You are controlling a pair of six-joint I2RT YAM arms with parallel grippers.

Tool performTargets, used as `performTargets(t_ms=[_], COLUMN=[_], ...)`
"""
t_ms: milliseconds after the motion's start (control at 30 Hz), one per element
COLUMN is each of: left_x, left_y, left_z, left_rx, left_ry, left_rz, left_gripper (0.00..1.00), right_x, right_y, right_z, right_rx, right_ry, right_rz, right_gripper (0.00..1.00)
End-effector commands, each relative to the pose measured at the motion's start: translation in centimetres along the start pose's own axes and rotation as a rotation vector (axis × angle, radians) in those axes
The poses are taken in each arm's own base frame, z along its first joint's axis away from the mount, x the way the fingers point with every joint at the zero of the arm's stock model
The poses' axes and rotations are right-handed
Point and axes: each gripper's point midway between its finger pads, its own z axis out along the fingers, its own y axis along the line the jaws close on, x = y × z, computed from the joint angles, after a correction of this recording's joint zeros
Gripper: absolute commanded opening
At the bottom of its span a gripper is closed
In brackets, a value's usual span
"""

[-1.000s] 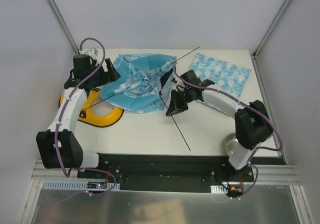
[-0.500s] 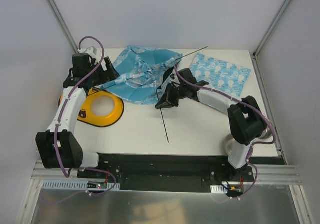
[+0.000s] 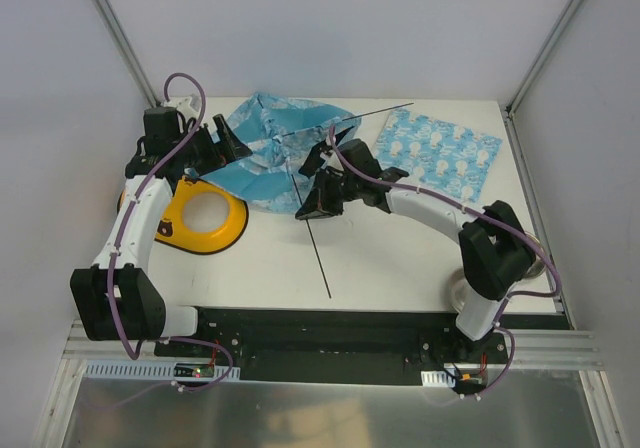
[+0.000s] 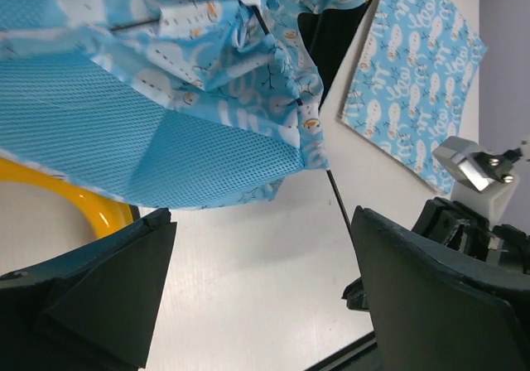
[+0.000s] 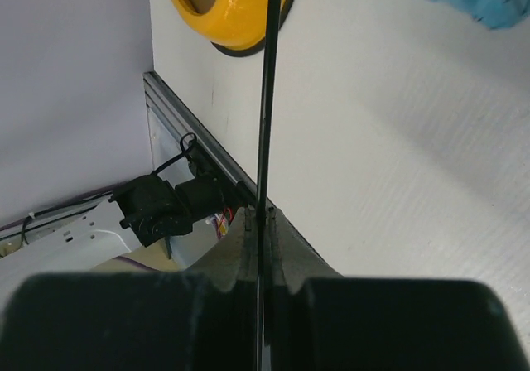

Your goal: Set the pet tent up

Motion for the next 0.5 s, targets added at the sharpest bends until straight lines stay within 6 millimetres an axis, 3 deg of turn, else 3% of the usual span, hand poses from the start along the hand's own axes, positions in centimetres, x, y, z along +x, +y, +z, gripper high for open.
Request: performTargets(t_ms=[0, 300, 467], left_x=[0.2, 1.3, 2.3], left_y=[-2.6, -3.7, -5.9], left_z=[-0.9, 0.6, 1.4], left_rx=[0.104, 0.169, 0.227], left_ry=[0.019, 0.108, 0.144], left_rz=[-0.014, -0.064, -0.048], left_gripper=[0.90, 0.82, 0.82], right_x=[-5.2, -7.6, -8.9], right_y=[4.7, 4.7, 5.5], right_z=[-2.6, -1.0, -0.2], right_rx=[-0.063, -0.032, -0.051], right_ry=[-0.293, -0.367, -0.406], right_rz=[-0.268, -0.313, -0.352], right_gripper=[0.00, 0.00, 0.00])
